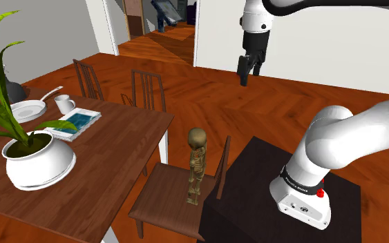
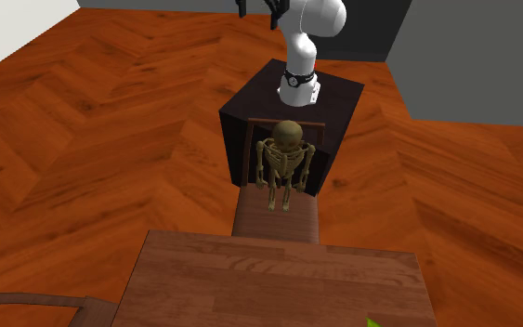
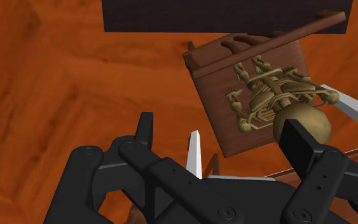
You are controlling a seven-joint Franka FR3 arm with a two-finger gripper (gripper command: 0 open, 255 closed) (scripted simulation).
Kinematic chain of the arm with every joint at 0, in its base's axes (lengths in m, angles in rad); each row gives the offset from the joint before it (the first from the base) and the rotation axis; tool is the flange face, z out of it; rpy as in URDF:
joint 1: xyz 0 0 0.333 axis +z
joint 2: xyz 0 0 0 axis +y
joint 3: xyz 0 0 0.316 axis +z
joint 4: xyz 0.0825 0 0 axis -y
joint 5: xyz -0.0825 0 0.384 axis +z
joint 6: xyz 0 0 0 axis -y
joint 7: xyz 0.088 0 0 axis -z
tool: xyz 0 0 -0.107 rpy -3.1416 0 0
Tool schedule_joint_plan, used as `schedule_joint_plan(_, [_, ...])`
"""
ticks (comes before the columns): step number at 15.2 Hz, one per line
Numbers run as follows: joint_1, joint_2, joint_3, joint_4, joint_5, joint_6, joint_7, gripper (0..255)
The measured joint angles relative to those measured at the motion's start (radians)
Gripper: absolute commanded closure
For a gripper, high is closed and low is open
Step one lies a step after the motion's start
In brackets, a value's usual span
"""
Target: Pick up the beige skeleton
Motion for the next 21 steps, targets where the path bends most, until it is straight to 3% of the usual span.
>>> schedule_joint_plan(2, [-0.002,0.002,0.002,-0.012,0.006,0.014,0.013,0])
schedule_joint_plan(7, [-0.02,0.067,0.02,-0.104,0.065,0.169,0.132,0])
schedule_joint_plan(13, [-0.034,0.193,0.05,-0.204,0.148,0.402,0.283,0])
schedule_joint_plan(21, [-0.034,0.463,0.082,-0.244,0.268,0.738,0.445,0])
